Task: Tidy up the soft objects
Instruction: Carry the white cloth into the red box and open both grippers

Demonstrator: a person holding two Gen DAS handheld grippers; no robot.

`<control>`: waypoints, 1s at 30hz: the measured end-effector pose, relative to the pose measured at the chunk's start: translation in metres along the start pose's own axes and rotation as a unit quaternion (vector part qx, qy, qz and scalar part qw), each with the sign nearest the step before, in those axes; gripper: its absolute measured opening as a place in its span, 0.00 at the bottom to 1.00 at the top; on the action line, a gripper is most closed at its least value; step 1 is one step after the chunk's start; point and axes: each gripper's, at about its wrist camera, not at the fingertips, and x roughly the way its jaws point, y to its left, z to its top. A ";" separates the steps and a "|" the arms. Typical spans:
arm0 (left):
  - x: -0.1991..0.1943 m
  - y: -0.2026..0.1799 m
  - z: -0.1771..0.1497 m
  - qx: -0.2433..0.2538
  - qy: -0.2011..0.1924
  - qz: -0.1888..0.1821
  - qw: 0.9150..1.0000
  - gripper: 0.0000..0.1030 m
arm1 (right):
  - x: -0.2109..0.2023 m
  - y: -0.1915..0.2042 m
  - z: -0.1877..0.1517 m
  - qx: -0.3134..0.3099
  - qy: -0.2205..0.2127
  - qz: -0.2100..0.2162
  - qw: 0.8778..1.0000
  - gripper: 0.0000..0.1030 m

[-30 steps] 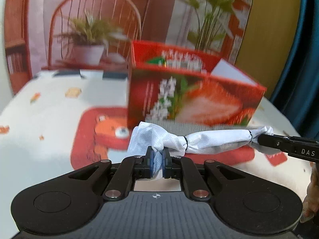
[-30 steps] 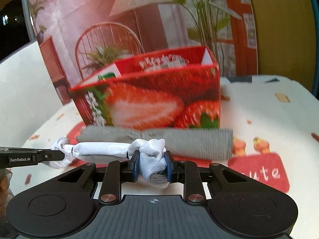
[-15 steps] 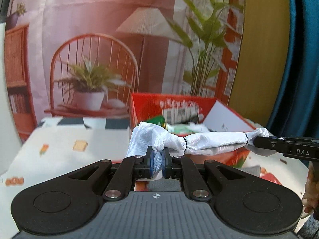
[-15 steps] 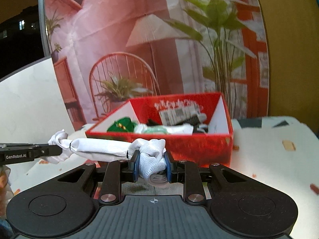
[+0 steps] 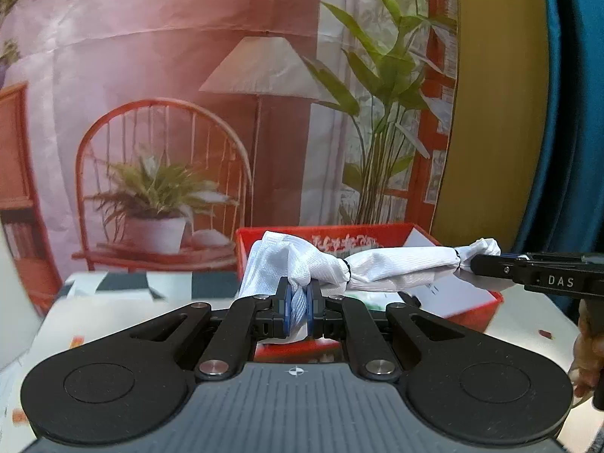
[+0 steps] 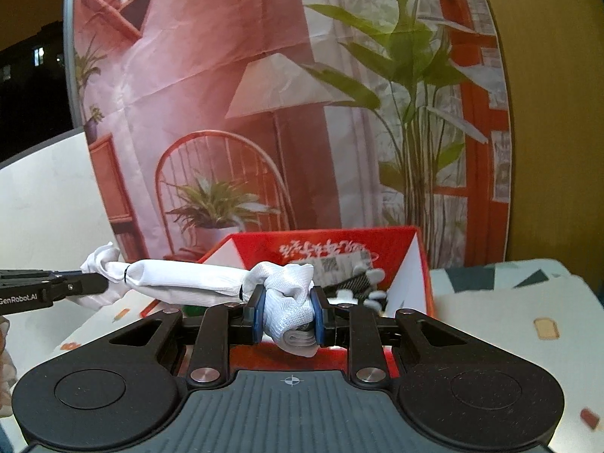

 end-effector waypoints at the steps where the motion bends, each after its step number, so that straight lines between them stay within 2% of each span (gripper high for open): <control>1: 0.009 -0.003 0.005 0.014 0.002 0.002 1.000 0.09 | 0.005 -0.002 0.004 -0.001 0.002 -0.004 1.000 0.21; 8: 0.083 -0.008 0.035 0.042 0.053 0.000 0.998 0.09 | 0.058 -0.018 0.034 -0.019 0.026 -0.045 0.998 0.21; 12: 0.123 -0.010 0.041 0.059 0.091 -0.002 0.994 0.09 | 0.094 -0.022 0.040 -0.048 0.049 -0.072 0.995 0.21; 16: 0.162 -0.009 0.038 0.049 0.140 -0.006 0.989 0.09 | 0.127 -0.021 0.043 -0.085 0.084 -0.083 0.989 0.21; 22: 0.194 -0.003 0.030 0.045 0.185 -0.008 0.982 0.09 | 0.166 -0.018 0.041 -0.112 0.137 -0.087 0.980 0.21; 30: 0.208 -0.002 0.024 0.046 0.212 -0.020 0.976 0.09 | 0.186 -0.019 0.034 -0.110 0.178 -0.086 0.974 0.21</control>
